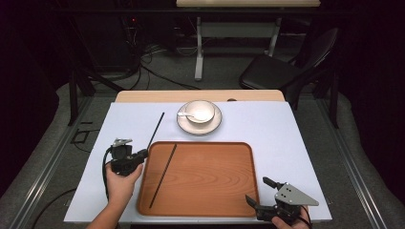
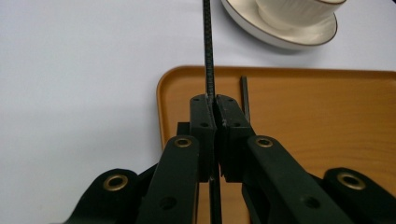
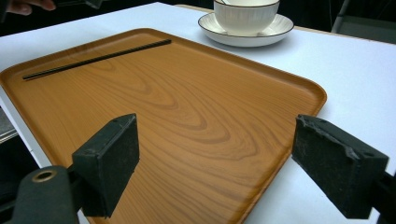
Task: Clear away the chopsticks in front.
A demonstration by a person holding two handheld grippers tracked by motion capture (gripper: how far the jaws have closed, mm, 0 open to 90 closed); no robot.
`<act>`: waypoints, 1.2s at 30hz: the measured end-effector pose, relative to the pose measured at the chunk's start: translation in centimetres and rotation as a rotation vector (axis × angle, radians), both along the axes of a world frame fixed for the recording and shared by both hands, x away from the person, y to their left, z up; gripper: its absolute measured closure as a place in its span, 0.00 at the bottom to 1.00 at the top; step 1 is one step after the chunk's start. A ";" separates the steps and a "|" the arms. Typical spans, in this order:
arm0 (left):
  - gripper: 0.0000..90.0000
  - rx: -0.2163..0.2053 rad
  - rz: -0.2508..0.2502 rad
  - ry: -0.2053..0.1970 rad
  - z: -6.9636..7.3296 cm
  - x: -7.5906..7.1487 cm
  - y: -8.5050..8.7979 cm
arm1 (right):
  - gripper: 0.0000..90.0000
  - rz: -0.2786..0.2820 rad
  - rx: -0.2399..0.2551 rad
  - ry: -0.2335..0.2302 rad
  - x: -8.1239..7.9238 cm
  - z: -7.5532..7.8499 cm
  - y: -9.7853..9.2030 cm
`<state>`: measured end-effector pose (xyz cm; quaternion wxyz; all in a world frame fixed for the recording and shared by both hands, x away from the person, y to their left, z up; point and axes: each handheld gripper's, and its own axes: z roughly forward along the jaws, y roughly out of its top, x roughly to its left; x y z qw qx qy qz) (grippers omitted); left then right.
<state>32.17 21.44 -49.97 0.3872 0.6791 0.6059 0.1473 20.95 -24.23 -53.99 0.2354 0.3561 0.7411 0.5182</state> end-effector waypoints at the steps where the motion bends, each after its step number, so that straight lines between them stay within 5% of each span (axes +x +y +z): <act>1: 0.96 0.005 -0.001 0.004 -0.1 -0.4 0.1 | 0.16 -0.001 0.000 0.000 0.0 0.0 0.0; 15: 0.96 -0.011 -0.011 -0.007 -1.1 -5.6 1.1 | 0.16 -0.005 -0.002 -0.001 0.0 0.0 0.0; 24: 0.96 0.018 -0.030 -0.003 -2.0 -8.4 0.9 | 0.16 -0.004 -0.004 -0.002 -0.1 0.0 0.0; 36: 0.96 0.028 -0.055 0.009 -3.1 -8.0 0.0 | 0.16 -0.005 -0.004 0.000 -0.1 0.0 0.0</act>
